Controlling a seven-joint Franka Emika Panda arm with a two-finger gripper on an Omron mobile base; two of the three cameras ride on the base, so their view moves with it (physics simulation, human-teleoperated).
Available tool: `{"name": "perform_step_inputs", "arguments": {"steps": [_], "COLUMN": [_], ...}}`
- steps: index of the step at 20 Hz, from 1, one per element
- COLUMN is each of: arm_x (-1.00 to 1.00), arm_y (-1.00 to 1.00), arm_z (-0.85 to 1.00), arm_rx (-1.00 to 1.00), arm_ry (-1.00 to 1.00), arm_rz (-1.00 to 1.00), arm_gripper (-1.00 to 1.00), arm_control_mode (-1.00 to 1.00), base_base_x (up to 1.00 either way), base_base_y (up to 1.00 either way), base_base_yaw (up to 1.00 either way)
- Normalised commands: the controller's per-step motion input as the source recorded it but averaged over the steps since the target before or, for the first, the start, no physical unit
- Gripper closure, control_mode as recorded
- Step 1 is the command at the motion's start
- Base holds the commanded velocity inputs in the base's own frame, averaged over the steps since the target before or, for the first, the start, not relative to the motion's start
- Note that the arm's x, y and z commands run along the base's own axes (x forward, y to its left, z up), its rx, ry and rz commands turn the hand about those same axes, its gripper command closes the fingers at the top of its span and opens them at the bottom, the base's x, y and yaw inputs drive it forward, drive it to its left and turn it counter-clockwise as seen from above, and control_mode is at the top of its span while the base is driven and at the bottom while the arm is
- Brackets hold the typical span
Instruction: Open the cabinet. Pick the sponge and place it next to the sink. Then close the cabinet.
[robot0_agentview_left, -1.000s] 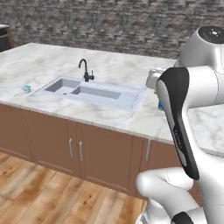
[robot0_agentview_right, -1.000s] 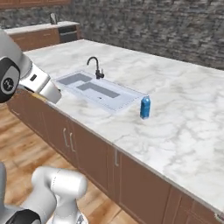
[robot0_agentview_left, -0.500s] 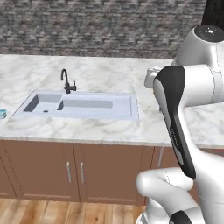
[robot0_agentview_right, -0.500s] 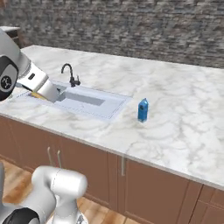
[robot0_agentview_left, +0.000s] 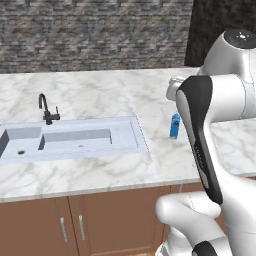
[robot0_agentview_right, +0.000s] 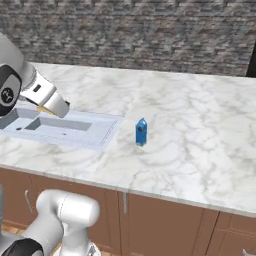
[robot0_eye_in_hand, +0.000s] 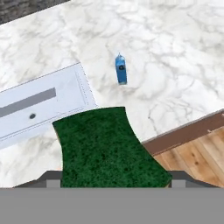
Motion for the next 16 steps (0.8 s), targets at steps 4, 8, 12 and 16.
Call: {"name": "perform_step_inputs", "arguments": {"steps": [4, 8, 12, 16], "arm_x": [0.0, 0.01, 0.54, 0.84], "arm_y": [0.0, 0.0, 0.0, 0.0], "arm_z": [-0.21, -1.0, -1.0, -1.0], "arm_rx": [0.04, 0.14, 0.12, 0.02], "arm_ry": [0.03, 0.17, 0.19, 0.07], "arm_rz": [-0.03, -0.05, -0.02, 0.0], "arm_gripper": [1.0, 1.0, 1.0, 1.0], "arm_control_mode": [-1.0, -1.0, -1.0, -1.0], "base_base_x": [0.13, 0.0, 0.0, 0.0], "base_base_y": [0.06, 0.0, 0.0, 0.0], "base_base_yaw": [-0.13, 0.0, 0.0, 0.0]}}
